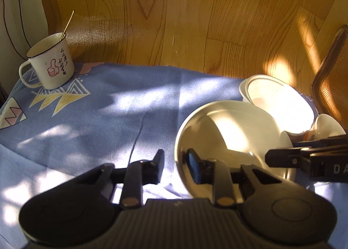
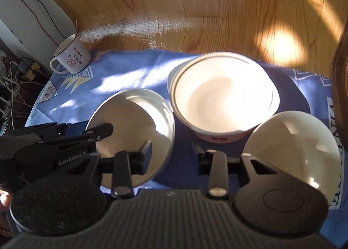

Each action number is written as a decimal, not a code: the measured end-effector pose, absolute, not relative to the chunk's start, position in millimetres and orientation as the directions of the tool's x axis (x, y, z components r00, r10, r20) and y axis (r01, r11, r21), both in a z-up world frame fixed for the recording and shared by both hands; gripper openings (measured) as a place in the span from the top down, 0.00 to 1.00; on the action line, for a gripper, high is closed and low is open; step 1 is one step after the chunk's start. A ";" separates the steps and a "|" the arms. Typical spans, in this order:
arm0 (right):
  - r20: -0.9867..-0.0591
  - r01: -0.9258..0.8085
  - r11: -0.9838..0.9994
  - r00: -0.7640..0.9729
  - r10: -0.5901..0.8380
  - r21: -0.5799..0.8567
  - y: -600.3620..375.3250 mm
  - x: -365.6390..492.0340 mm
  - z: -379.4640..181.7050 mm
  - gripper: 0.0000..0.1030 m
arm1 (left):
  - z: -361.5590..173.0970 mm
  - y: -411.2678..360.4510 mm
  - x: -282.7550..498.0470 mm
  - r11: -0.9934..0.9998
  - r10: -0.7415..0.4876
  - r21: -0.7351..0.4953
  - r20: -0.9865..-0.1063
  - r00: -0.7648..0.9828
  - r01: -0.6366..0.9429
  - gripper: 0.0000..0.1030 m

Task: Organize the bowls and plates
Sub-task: 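Close both grippers on the bowl rim and lift it, then lower the white bowl onto the plate stack and open both grippers, then reach both grippers to the cartoon-print bowl rim and close them, then carry the cartoon bowl into the white bowl and open both grippers, then grasp the Hello Kitty bowl rim with both grippers and lift, then carry the Hello Kitty bowl over the stack and lower it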

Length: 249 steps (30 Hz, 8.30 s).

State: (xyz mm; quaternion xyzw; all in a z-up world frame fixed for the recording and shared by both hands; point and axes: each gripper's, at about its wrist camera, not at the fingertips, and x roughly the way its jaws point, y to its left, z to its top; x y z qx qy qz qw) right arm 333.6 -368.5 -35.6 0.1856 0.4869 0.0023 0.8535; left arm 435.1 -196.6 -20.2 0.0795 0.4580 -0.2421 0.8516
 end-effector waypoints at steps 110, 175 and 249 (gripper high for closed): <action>-0.786 0.250 0.937 0.617 0.040 0.244 -484.9 236.5 -26.9 0.87 | -6.4 -357.1 333.5 0.740 -0.384 -0.081 -0.866 0.320 0.668 0.88; -0.751 0.254 0.925 0.658 0.050 0.283 -414.0 175.9 11.8 0.82 | 63.0 -160.1 301.5 0.878 -0.357 -0.074 -0.760 0.544 0.473 0.64; -0.740 -0.013 0.976 0.650 0.172 0.216 -302.0 143.6 26.0 0.71 | 42.2 -146.2 245.0 0.890 -0.367 -0.139 -0.781 0.505 0.433 0.58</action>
